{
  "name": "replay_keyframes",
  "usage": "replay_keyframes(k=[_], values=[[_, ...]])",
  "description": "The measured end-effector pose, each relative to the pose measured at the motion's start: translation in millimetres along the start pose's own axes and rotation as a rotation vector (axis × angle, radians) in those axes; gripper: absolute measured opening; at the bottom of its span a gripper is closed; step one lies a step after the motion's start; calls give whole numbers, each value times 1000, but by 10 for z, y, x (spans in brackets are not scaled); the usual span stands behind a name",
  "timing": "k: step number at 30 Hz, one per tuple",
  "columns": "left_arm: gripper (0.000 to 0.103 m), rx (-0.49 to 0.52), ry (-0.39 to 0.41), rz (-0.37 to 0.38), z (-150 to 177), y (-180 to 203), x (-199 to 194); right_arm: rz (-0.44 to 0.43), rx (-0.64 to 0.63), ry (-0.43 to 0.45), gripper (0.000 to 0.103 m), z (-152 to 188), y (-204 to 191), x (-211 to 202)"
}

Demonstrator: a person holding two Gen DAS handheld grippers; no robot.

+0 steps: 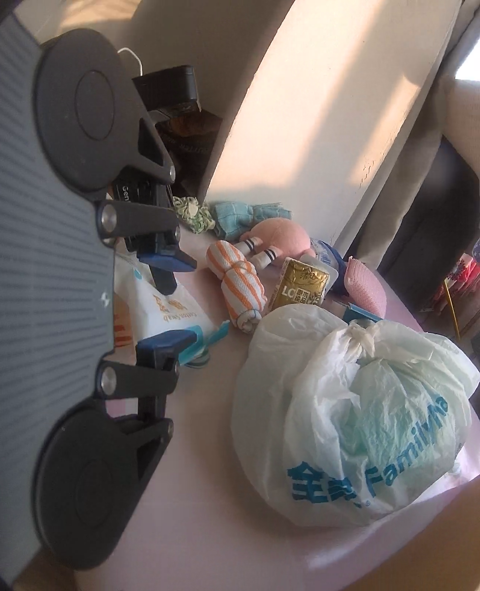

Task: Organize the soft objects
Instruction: 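Lift the cotton swab bag with the right gripper toward the cardboard box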

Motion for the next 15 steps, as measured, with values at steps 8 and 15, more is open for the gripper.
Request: replay_keyframes(k=[8, 15], values=[[61, -110, -33, 65, 86, -61, -22, 3, 184, -55, 43, 360, 227, 404], [59, -57, -31, 118, 187, 67, -104, 71, 104, 32, 25, 232, 315, 400]])
Point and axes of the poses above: each gripper's, at about its wrist camera, not at the fingertips, and x roughly the way its jaws point, y to its right, z to its underside, the point moved 9 cm from there along x, roughly the way its jaws point, and after that the axes turned 7 degrees about x, right-handed, at the moved point
